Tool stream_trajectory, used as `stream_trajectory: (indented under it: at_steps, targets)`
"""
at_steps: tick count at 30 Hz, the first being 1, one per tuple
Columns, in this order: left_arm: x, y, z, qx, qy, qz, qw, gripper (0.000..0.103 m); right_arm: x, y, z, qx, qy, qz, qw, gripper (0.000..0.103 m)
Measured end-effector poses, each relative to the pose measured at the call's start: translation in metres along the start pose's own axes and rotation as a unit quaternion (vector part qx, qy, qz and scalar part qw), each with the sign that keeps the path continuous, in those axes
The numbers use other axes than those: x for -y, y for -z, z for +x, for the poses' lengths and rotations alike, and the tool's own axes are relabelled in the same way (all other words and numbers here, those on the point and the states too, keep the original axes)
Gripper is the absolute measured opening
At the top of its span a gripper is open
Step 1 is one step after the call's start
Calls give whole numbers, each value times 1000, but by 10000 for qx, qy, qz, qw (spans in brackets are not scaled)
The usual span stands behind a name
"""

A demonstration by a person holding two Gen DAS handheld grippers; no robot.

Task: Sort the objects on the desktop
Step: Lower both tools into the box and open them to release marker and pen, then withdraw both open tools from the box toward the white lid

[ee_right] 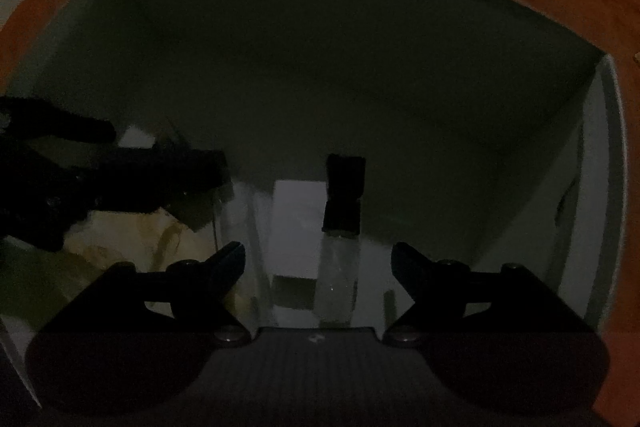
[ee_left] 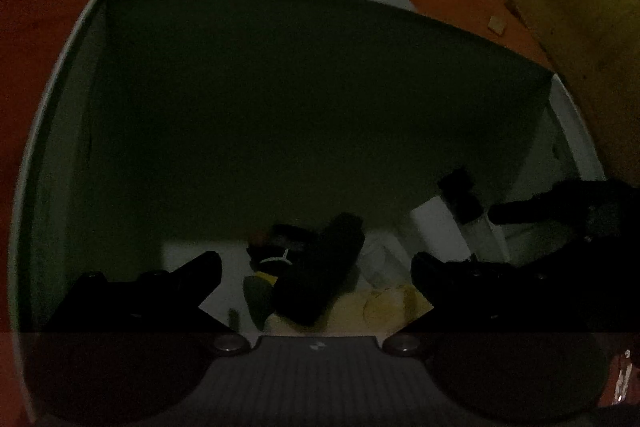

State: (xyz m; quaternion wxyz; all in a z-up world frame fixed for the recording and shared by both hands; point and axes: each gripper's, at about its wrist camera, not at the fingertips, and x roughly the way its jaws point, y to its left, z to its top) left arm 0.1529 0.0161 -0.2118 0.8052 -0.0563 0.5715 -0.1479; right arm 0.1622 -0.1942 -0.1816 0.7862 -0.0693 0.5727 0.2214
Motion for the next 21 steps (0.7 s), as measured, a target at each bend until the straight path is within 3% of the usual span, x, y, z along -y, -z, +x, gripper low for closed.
stream_trajectory:
  at_steps: [6,9,14,21]
  targets:
    - [-1,-1,2,-170,-40,3,9998,102,-5,3,-10,472,59,-121,9988,83]
    - [-5,-12,-23,55,131,10,9999,102,-11,6,-21,958,195,-190,9950,83]
    - [-13,-29,-64,431,415,21,9982,102,-14,12,-56,1910,475,-173,9803,94]
    - [-25,-55,-120,957,735,36,9927,102,16,-30,-114,2649,-89,251,9639,103]
